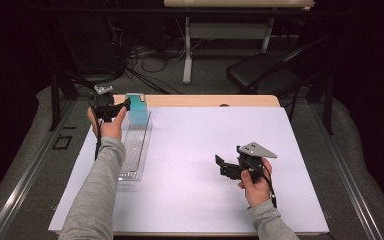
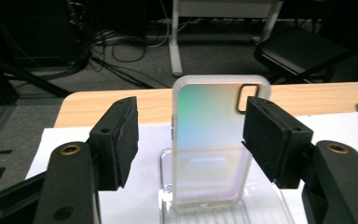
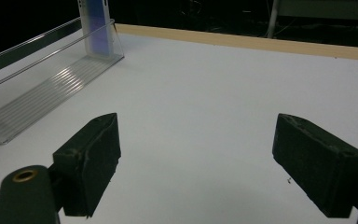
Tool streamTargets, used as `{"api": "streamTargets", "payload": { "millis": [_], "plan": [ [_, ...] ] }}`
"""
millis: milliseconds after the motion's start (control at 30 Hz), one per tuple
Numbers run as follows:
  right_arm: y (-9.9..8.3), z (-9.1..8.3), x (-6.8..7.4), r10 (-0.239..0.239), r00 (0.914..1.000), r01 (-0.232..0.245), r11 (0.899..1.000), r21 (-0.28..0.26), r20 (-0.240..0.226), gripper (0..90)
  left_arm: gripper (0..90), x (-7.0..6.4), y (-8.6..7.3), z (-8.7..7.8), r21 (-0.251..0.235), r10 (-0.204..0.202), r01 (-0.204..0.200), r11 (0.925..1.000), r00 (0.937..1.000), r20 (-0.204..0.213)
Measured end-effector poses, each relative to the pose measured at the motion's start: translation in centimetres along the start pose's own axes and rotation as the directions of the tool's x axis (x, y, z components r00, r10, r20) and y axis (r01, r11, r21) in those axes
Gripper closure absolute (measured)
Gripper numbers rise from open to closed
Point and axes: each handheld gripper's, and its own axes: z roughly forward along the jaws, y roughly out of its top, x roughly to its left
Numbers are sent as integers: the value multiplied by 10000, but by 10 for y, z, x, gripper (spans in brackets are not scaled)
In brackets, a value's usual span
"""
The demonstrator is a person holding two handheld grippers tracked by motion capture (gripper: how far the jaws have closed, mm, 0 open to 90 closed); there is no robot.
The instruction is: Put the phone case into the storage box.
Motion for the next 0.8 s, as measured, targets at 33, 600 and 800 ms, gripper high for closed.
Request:
{"api": "streamTargets", "payload": {
  "millis": [33,600,800],
  "plan": [
    [0,0,0,8,10000,-8,10000,-17,-6,148,357,0,0,-1,-63,-46,47,10000,9999,139],
    [1,-2,0,-267,9996,267,9996,-87,-71,148,222,-6,1,-32,-223,535,-504,9985,9838,1712],
    [1,2,0,-269,9995,269,9996,-34,-157,148,181,-10,0,-45,-420,948,-877,9953,9707,2209]
  ]
}}
